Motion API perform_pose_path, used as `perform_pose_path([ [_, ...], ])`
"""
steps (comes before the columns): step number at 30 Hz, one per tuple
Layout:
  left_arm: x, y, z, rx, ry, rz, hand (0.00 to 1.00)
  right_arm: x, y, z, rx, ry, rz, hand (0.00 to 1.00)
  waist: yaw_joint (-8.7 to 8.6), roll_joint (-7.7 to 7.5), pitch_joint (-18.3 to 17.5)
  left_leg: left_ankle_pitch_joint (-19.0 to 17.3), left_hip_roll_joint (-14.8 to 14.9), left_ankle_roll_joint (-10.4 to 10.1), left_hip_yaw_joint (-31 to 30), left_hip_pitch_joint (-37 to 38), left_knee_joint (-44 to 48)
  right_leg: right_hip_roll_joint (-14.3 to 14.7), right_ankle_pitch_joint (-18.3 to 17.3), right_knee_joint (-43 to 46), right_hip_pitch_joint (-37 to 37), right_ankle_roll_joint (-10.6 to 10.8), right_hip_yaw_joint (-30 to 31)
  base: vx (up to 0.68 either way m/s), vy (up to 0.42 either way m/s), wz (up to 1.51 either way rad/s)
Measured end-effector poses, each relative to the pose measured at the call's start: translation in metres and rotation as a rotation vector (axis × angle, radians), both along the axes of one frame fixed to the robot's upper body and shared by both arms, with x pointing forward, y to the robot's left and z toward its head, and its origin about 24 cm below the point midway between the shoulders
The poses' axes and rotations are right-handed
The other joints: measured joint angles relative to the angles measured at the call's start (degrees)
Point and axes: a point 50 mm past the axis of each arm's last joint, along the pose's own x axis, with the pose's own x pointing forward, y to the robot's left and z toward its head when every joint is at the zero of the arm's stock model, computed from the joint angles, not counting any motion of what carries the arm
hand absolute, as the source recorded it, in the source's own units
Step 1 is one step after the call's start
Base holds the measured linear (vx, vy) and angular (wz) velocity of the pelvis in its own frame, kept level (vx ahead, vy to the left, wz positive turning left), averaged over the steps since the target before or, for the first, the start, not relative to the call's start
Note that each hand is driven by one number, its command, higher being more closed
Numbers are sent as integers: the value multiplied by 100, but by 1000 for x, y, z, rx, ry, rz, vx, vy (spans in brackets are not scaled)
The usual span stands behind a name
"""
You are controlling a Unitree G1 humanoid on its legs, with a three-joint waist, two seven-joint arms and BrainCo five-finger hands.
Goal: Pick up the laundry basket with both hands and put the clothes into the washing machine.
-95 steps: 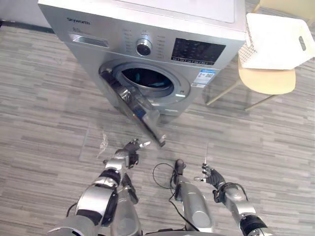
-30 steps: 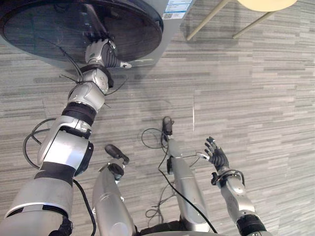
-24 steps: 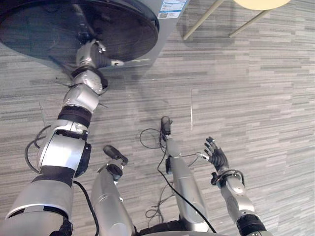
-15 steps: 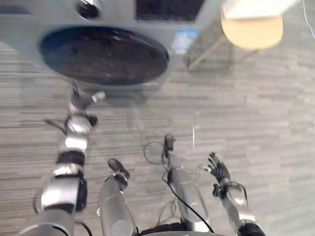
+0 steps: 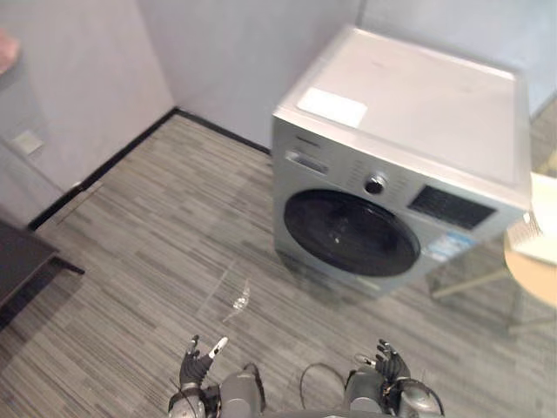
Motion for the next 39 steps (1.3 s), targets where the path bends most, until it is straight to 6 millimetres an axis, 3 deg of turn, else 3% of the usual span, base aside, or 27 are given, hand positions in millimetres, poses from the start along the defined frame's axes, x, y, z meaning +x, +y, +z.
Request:
perform_pose_path([
  [1,1,2,2,2,-9,-5,0,0,7,0,21,-10,-3,0,38,-75,-33,8,-47,42,-278,6,12,450,-701,242,-118,143,229,188,-44,117],
  [2,4,2,3,0,-18,-10,0,0,10,0,32,-15,-9,0,74,-81,-36,8,-57,42,-422,5,8,717,-933,216,-177,121,376,160,-94,120],
  [3,10,-2,4,-18,-37,-31,0,-2,10,2,39,-32,-35,0,135,-85,-39,9,-130,42,-710,1,-19,1191,-1213,-49,-315,183,586,198,-104,142],
  [4,17,-8,6,-42,-56,-51,0,-4,10,3,42,-42,-50,0,129,-87,-40,10,-295,43,-1077,-12,-34,1452,-1280,-508,-404,296,830,184,-91,161],
  [7,32,-18,11,-88,-109,-65,0,-13,8,2,57,-32,-102,0,103,-98,-53,-50,-687,41,-1945,-33,46,1451,-1244,-1520,-334,359,1224,198,-160,205],
  [9,33,-16,12,-84,-120,-67,0,-17,10,0,63,-11,-98,0,124,-238,-163,-238,-868,-108,-2518,-56,251,1396,-1072,-1758,-201,379,1266,305,-382,184],
  [10,28,-16,9,-88,-99,-61,0,-16,7,0,56,-5,-95,0,158,-37,-230,-361,-712,-196,-2863,-68,332,1468,-1215,-1696,-74,267,811,346,-403,125],
  [11,26,-17,8,-91,-94,-56,0,-14,5,1,50,-12,-95,0,175,43,-260,-385,-598,-203,-2908,-58,380,1509,-1278,-1732,-13,240,610,342,-374,128],
  [13,13,-16,0,-99,-44,-30,0,-11,3,3,35,-27,-110,0,160,154,-277,-275,-198,-379,-2197,-476,1149,1611,-1413,-1849,253,19,51,306,-341,119],
  [14,9,-17,-3,-111,-25,-15,0,-12,1,2,30,-23,-123,0,126,181,-267,-222,172,-469,-1453,-744,1618,1676,-1432,-2004,541,-64,-323,277,-308,143],
  [15,13,-16,-2,-111,-35,-3,0,-14,1,2,30,-18,-142,0,145,191,-251,-261,621,-416,-568,-923,2025,1778,-1339,-2192,833,-229,-578,262,-280,126],
  [17,16,-16,-2,-108,-39,-4,0,-13,4,2,39,-25,-156,0,202,119,-253,-316,946,-349,352,-991,2125,1778,-1305,-2437,1101,-288,-868,200,-137,86],
  [19,23,-19,-5,-113,-32,-19,0,-4,1,5,53,-61,-197,0,276,111,-283,-278,915,-330,1045,-1114,1292,1735,-1228,-2748,1202,-308,-1148,283,-83,71],
  [20,24,-20,-6,-112,-23,-25,0,-3,0,5,52,-65,-208,0,278,150,-294,-39,856,-231,1121,-1116,911,1728,-1228,-2779,1200,-307,-1202,222,-4,53],
  [21,26,-19,-10,-104,1,-40,0,-1,-2,4,60,-61,-233,0,276,161,-309,397,733,19,1184,-1062,453,1696,-1242,-2801,1202,-268,-1233,183,24,59],
  [22,28,-16,-10,-89,6,-51,0,-2,4,2,81,-50,-245,0,285,0,-330,654,496,101,1196,-915,64,1614,-1169,-2903,1225,-158,-1214,241,15,61],
  [24,24,-8,-12,-56,27,-68,0,-6,10,-1,99,-30,-249,0,271,-144,-336,859,255,117,1124,-629,-481,1485,-1137,-2785,1272,-135,-1170,275,10,56],
  [25,22,-6,-13,-49,41,-66,0,-8,11,-3,100,-19,-248,0,280,-100,-316,889,273,124,1041,-485,-625,1446,-1258,-2436,1114,-62,-1103,186,3,43],
  [26,20,-5,-14,-41,48,-68,0,-9,12,-3,102,-12,-248,0,270,-74,-325,909,279,97,987,-457,-653,1499,-1385,-2674,1156,67,-1044,125,-56,37],
  [28,21,-1,-16,-24,63,-78,0,-11,13,-4,105,-4,-249,0,283,-182,-360,933,188,89,901,-453,-678,1505,-962,-3781,1304,102,-933,88,-116,41],
  [29,22,-3,-18,-29,76,-83,0,-12,11,-5,101,0,-259,0,245,-109,-340,1011,218,-29,809,-424,-733,1543,-595,-3722,1335,27,-1009,79,-121,24],
  [31,17,-4,-20,-38,88,-75,0,-14,12,-7,105,13,-264,0,287,-125,-333,1008,202,-44,893,-192,-911,1555,-659,-3558,1354,122,-934,51,-75,-7],
  [34,16,-3,-21,-33,96,-80,0,-16,11,-8,100,27,-261,0,223,-189,-289,751,141,-144,950,177,-1093,1326,-1123,-2484,1105,571,-870,18,-23,-16],
  [36,10,3,-22,-18,110,-79,0,-13,13,-7,95,25,-229,0,165,-319,-225,707,90,-144,1151,584,-1349,991,-1097,-952,529,752,-752,-30,7,-37],
  [37,7,4,-22,-16,119,-77,0,-12,14,-7,96,25,-224,0,111,-269,-183,713,96,-142,1175,678,-1440,934,-1096,-764,412,754,-761,2,17,-24],
  [39,5,9,-22,-3,124,-76,0,-12,15,-8,95,29,-212,0,129,-318,-206,705,187,-147,1202,807,-1528,862,-1292,-1052,363,428,-999,49,-2,-14],
])
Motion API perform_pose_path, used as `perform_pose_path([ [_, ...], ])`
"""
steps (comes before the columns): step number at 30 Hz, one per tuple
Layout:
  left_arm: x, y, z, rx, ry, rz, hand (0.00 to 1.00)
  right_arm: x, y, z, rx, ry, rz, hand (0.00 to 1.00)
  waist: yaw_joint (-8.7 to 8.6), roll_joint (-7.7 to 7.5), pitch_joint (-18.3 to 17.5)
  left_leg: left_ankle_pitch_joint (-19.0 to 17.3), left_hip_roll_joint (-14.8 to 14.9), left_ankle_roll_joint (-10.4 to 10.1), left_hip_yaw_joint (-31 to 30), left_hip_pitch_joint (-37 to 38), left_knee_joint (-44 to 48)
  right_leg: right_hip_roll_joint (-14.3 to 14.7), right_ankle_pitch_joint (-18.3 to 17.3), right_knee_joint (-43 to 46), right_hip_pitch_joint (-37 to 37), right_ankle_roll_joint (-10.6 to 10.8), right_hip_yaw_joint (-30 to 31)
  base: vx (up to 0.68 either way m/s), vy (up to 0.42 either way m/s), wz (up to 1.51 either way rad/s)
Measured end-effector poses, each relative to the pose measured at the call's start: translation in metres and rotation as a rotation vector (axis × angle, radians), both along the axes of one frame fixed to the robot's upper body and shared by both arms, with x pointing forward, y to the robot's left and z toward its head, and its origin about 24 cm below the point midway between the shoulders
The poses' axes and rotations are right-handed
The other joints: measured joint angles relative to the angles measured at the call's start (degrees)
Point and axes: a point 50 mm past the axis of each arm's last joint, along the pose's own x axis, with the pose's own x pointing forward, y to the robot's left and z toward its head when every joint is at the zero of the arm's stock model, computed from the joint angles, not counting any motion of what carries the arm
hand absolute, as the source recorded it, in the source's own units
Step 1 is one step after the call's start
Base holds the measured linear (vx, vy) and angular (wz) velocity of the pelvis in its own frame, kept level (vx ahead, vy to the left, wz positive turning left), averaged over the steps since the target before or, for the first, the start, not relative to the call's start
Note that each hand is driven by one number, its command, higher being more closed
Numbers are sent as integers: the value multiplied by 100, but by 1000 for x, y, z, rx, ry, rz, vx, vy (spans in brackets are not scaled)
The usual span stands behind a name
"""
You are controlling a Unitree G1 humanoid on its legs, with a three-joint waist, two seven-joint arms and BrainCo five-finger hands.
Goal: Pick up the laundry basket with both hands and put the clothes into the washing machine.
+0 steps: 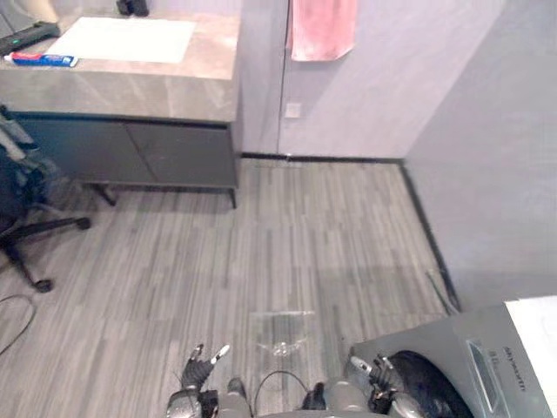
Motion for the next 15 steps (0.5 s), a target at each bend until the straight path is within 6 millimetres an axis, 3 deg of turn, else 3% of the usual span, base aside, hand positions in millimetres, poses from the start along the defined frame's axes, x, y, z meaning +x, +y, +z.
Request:
perform_pose_path([
  [3,-3,2,-3,-2,20,14,0,1,-4,-1,-9,14,7,0,-7,66,38,-24,240,-82,-50,17,-62,12,102,-1058,-244,73,-91,114,-73,-3],
  [5,-6,4,-4,-1,30,29,0,-5,-4,-3,-19,39,23,0,-30,39,27,-30,261,-271,-112,110,-44,88,658,-1862,-244,94,160,213,-149,21],
  [6,-7,8,-4,4,31,45,0,-13,-1,-6,-9,64,17,0,-48,-75,14,-37,148,-380,-212,242,-50,71,1228,-2234,-131,64,427,273,-216,51],
  [7,-6,10,-5,5,37,59,0,-11,-4,-5,-15,56,13,0,-117,-103,40,-76,109,-461,-343,311,-53,101,1632,-2188,-73,-150,557,253,-227,61],
  [9,-9,-1,-9,-30,51,78,0,-5,-16,-2,-52,39,27,0,-195,260,-31,-40,340,-594,-497,310,-115,284,1475,-2040,-100,-214,342,242,-201,32],
  [11,-11,-12,-11,-71,54,110,0,2,-25,1,-84,28,40,0,-133,551,-6,-63,593,-717,-493,264,-211,546,1318,-2131,-162,-323,323,258,-158,-14],
  [13,-14,-11,-12,-76,60,123,0,1,-25,1,-90,37,53,0,-143,616,-36,-6,685,-803,-485,309,-244,641,1254,-2155,-162,-372,327,158,-102,-23],
  [15,-10,-11,-11,-74,50,120,0,2,-25,1,-93,35,56,0,-190,526,18,35,754,-861,-483,219,-54,703,1262,-2272,-87,-422,274,153,-78,-11],
])
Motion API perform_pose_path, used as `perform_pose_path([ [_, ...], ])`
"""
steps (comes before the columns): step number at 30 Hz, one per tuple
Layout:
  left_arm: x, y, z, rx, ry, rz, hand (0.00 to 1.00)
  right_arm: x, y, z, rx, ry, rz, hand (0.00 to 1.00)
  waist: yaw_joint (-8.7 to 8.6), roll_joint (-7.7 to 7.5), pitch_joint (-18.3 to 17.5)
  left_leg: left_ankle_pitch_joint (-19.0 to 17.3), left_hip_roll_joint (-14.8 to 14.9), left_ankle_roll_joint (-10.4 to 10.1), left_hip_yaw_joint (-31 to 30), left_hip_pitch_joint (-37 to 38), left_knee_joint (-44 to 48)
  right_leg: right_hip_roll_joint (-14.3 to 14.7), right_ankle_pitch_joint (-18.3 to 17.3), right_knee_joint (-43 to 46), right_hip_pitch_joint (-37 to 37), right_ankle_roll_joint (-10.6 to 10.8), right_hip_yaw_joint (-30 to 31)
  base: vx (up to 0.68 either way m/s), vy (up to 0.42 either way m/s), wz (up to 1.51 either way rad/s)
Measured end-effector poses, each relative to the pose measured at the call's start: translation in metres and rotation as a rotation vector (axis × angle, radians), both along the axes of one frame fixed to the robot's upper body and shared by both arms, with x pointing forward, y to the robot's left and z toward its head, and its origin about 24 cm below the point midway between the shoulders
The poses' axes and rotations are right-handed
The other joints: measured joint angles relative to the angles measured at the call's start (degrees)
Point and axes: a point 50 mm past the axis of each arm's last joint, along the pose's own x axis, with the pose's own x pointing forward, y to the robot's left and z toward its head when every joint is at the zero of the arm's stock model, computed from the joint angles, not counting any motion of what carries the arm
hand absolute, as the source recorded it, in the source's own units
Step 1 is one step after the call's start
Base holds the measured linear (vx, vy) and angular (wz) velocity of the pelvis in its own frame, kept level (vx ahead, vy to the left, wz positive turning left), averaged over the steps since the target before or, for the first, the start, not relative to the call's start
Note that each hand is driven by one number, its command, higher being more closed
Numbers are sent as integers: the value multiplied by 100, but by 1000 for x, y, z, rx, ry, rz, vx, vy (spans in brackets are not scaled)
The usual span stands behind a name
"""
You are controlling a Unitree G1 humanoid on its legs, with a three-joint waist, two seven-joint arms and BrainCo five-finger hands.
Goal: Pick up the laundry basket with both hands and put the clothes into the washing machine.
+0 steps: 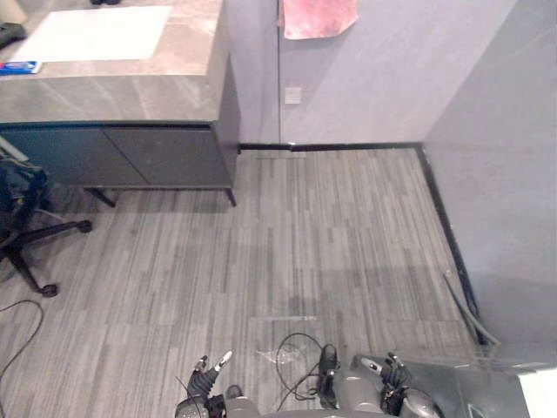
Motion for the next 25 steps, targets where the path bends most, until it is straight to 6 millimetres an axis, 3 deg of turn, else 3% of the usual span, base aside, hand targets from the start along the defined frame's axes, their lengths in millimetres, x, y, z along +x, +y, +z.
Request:
perform_pose_path([
  [6,14,2,5,9,-39,-10,0,-1,0,-2,-4,16,1,0,-88,-31,-48,345,-177,11,56,-98,-246,-47,348,-721,234,57,-147,77,18,15],
  [14,11,3,4,22,-28,-4,0,-2,3,-2,-20,26,-3,0,-1,-58,-63,331,-354,13,408,150,-99,-145,686,-1197,635,137,148,2,53,-16],
  [17,11,2,4,20,-29,-8,0,-3,4,-3,-19,32,5,0,1,-63,-67,189,-374,153,443,203,-49,-143,768,-1313,709,162,230,-74,36,-12],
  [25,11,0,4,34,-30,-27,0,-10,6,-5,-17,49,14,0,41,-122,-126,-318,-395,252,441,172,-61,-125,1085,-1601,759,234,252,-127,39,1],
])
